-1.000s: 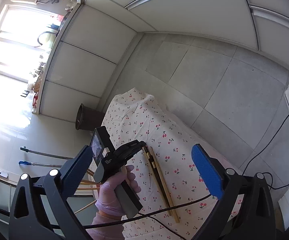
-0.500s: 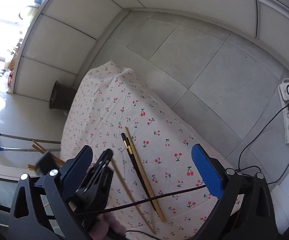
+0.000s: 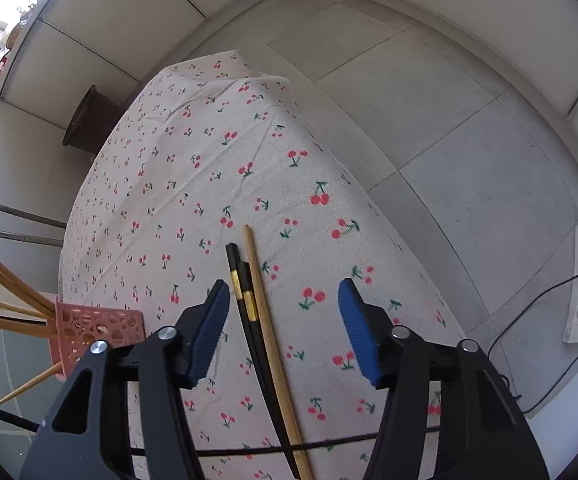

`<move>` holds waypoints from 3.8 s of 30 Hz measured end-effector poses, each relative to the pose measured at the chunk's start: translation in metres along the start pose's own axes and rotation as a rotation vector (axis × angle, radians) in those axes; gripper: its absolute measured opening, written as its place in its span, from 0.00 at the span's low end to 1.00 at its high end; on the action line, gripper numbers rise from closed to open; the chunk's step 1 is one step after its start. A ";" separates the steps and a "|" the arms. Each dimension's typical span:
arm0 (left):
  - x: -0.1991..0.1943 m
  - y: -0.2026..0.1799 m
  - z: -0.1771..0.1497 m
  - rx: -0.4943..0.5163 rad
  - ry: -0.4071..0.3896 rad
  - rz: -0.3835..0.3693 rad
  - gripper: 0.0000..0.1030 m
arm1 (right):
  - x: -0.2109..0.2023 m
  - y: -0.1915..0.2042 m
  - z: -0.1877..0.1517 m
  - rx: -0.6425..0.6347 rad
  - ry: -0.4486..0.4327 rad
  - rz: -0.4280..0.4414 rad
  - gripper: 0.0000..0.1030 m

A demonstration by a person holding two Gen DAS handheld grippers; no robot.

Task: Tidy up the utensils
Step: 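Close the left gripper on a wooden chopstick while the right gripper grasps another, then lift both chopsticks over the pink cup and open both grippers to drop them in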

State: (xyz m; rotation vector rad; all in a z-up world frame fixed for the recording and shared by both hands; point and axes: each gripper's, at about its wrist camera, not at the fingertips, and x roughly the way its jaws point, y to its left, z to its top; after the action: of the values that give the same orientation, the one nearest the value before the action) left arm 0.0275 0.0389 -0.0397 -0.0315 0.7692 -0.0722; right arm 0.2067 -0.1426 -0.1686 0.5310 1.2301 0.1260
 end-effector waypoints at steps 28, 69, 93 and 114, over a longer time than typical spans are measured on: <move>-0.059 0.030 -0.010 -0.076 -0.140 0.017 0.06 | 0.005 0.038 -0.011 -0.181 -0.118 -0.025 0.00; -0.061 0.046 -0.008 -0.129 -0.126 -0.049 0.07 | 0.024 0.056 -0.005 -0.293 -0.044 -0.155 0.18; -0.080 0.049 -0.006 -0.136 -0.180 -0.050 0.07 | -0.095 0.072 -0.060 -0.372 -0.269 0.026 0.05; -0.126 0.066 0.041 -0.185 -0.326 -0.039 0.07 | -0.242 0.100 -0.108 -0.433 -0.446 0.275 0.05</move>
State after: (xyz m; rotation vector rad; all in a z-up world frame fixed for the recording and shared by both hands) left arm -0.0306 0.1140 0.0730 -0.2292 0.4470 -0.0310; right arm 0.0430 -0.1107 0.0604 0.3211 0.6613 0.4702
